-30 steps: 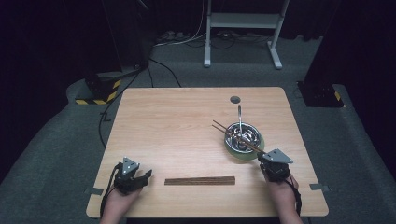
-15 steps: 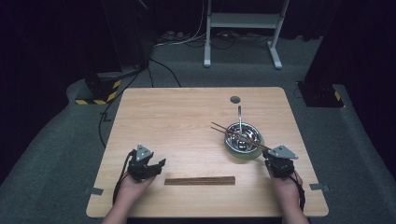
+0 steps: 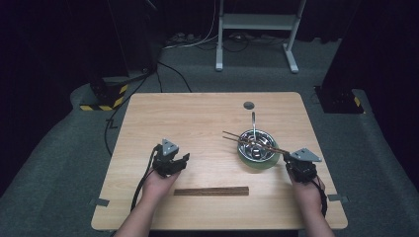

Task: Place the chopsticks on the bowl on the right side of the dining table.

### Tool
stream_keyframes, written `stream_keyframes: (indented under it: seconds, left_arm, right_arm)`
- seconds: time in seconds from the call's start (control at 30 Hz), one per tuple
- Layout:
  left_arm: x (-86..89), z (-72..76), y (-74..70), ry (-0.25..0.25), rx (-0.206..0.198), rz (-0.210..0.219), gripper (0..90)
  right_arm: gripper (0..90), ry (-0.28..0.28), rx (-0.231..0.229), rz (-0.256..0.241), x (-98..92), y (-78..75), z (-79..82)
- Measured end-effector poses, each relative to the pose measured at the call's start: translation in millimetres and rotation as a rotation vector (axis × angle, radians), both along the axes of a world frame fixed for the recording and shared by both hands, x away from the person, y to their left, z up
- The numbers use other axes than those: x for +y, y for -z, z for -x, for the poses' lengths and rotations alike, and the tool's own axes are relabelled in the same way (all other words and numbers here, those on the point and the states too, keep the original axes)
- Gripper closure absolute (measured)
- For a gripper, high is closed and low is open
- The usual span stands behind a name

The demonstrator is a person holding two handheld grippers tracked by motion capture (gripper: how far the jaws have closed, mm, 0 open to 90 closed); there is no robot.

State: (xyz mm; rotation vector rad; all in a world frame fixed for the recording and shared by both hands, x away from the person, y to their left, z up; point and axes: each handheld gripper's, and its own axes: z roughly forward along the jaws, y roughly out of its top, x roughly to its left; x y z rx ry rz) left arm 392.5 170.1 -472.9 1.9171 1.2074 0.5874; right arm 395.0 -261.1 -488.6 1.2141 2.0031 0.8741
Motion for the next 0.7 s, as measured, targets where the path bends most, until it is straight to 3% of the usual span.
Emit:
stream_keyframes:
  seconds: [0.27,0.7]
  left_arm:
    - [-27.4,-24.5,-4.0,-0.011,-0.005,0.023,52.2]
    - [-55.3,-51.8,-2.9,-0.043,-0.015,0.005,54.8]
  right_arm:
    - [85.7,0.007,0.008,0.001,-4.9,-0.1,-13.2]
    - [85.8,0.036,0.023,0.000,-18.1,-0.4,-31.7]
